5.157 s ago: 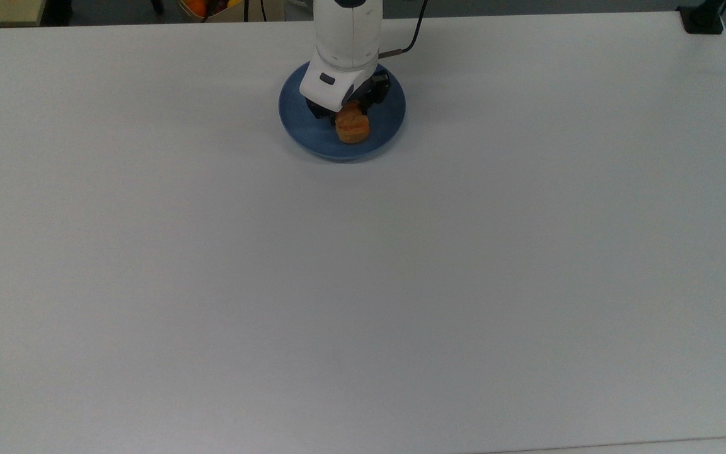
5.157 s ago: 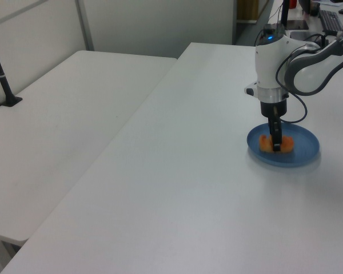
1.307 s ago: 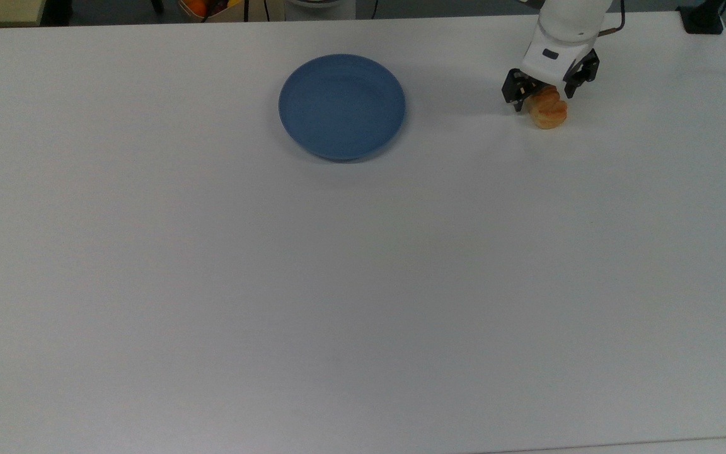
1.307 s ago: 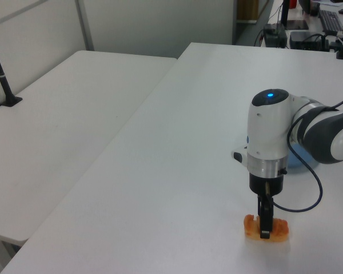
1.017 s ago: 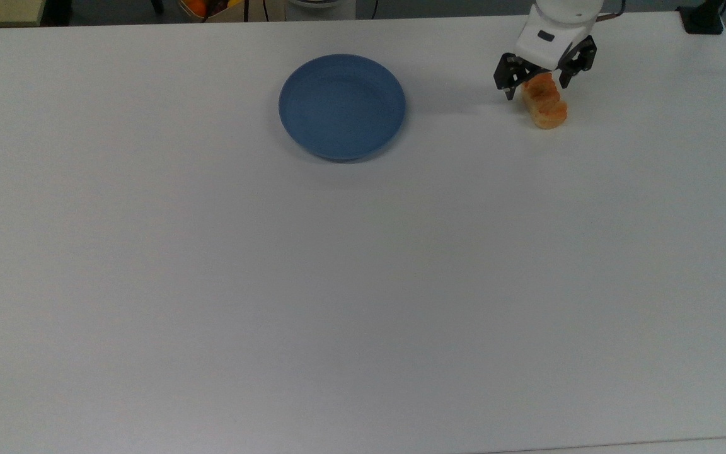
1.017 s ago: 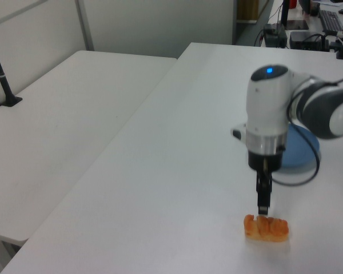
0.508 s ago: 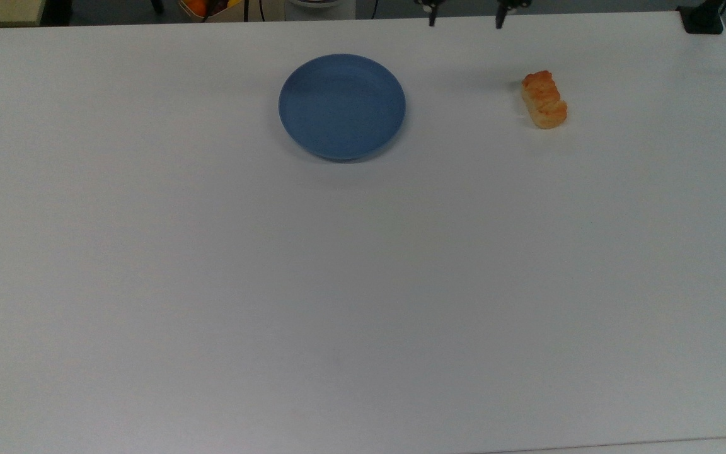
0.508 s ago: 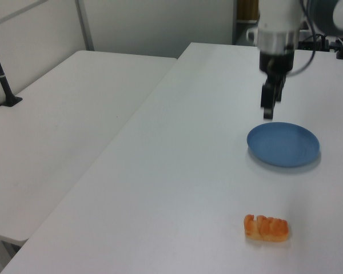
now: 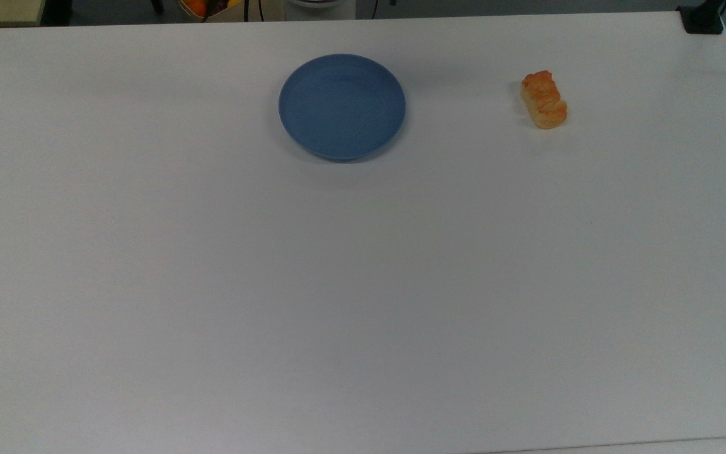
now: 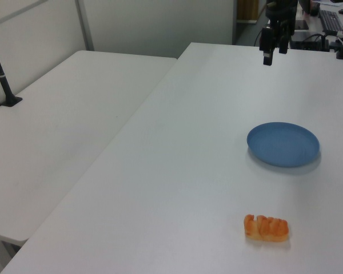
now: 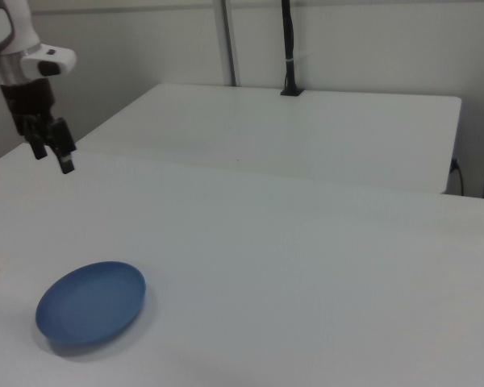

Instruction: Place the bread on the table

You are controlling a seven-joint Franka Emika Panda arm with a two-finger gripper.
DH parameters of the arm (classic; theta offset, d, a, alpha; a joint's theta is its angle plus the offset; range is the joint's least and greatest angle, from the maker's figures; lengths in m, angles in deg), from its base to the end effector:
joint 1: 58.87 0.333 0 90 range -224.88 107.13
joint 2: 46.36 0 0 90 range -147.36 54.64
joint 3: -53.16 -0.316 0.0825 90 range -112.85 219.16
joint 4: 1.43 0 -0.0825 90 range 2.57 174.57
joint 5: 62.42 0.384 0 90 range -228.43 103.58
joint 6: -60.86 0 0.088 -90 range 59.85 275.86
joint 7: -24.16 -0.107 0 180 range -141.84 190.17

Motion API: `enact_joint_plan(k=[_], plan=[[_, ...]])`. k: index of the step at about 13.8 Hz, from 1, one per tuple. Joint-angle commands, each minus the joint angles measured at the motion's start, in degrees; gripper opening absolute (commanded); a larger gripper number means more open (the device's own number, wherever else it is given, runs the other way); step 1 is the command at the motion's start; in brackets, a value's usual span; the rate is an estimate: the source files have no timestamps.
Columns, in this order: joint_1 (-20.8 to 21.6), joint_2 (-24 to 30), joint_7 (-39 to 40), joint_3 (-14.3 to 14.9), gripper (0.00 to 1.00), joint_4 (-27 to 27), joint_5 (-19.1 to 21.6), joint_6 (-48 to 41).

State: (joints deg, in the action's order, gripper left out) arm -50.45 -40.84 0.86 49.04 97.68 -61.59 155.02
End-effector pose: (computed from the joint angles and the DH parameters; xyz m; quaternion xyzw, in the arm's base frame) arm 0.5159 0.1180 0.6075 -0.9955 0.0944 -0.0035 0.0051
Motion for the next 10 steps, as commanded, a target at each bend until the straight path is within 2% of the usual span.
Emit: enact_joint_plan(k=[1, 4, 7, 10], plan=[[0.6, -1.3, 12.7, 4.9, 1.00, -0.9, 1.2, -0.7], [0.4, -2.4, 26.3, 6.6, 1.00, -2.3, 4.0, 2.5], [-0.6, -4.6, 29.0, 6.6, 1.00, -2.4, 4.3, 9.2], [-1.5, -4.6, 30.5, 6.6, 1.00, -2.5, 4.2, 9.1]])
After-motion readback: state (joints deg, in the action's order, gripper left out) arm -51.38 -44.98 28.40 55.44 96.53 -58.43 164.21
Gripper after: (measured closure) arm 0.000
